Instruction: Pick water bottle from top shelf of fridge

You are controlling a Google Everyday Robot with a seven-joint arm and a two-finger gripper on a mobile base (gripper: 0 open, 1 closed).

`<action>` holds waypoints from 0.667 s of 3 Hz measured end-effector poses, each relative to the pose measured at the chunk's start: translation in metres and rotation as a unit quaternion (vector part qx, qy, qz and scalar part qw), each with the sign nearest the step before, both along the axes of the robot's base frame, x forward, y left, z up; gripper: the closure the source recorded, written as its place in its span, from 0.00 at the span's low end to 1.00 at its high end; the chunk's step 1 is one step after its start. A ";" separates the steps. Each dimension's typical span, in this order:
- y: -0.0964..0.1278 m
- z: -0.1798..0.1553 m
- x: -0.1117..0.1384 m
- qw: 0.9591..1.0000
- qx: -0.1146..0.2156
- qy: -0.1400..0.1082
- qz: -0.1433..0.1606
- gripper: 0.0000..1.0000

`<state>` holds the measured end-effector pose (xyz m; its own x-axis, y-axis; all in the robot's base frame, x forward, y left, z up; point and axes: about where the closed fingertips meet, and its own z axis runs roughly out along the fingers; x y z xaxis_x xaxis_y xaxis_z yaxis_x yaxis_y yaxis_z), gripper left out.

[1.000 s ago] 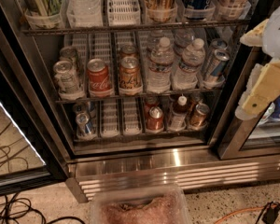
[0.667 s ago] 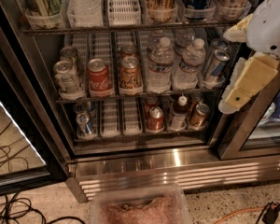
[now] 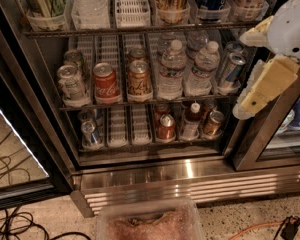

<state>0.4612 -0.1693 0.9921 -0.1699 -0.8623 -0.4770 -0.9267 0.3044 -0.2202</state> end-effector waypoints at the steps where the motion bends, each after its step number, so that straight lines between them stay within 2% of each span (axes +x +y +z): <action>1: 0.025 0.007 0.020 0.998 0.066 -0.011 0.013 0.00; 2: 0.057 0.019 0.046 0.990 0.135 -0.029 0.020 0.00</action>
Offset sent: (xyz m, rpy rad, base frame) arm 0.0787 0.0895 0.0387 0.4441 -0.1090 0.0466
